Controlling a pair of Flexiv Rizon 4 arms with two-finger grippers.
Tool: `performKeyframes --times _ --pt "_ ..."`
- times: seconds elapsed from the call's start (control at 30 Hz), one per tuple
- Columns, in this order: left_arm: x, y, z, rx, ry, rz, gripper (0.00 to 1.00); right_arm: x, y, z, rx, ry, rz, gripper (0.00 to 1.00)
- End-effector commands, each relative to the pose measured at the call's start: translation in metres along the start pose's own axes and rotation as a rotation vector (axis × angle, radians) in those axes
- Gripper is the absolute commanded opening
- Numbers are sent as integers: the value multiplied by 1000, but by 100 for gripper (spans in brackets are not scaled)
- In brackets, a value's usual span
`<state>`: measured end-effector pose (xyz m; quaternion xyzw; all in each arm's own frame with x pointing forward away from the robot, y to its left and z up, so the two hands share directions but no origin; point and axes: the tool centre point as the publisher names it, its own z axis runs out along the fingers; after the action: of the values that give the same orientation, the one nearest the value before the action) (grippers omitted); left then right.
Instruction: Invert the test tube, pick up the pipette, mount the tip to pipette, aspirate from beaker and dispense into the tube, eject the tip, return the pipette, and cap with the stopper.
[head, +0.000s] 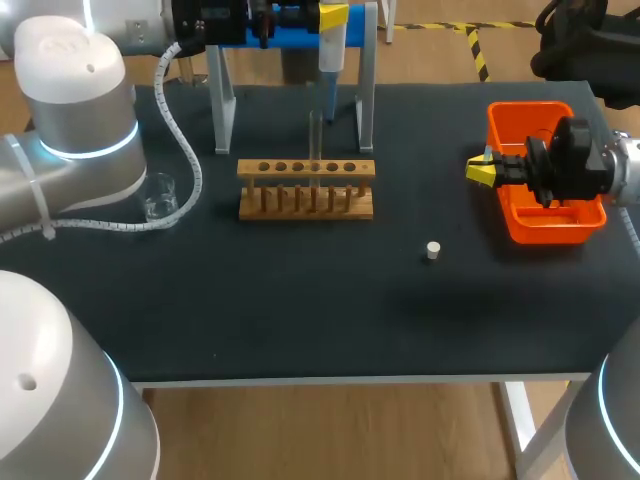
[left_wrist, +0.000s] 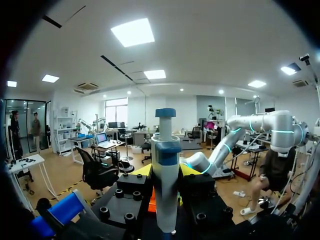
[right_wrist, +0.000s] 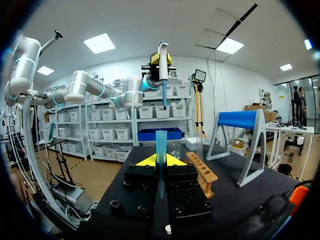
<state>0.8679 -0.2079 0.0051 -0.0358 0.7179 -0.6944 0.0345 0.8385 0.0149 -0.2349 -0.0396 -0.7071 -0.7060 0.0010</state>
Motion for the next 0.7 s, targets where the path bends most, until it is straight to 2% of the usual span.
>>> performKeyframes --times 0.03,0.33,0.47,0.7 --pt "1 0 0 4 -1 1 0 1 0 -1 2 0 0 0" --pt "1 0 0 4 -1 1 0 1 0 -1 2 0 0 0" --pt "1 0 0 4 -1 1 0 -6 1 15 3 -9 -4 0" --pt "1 0 0 4 -1 1 0 -4 4 49 -5 5 -18 0"
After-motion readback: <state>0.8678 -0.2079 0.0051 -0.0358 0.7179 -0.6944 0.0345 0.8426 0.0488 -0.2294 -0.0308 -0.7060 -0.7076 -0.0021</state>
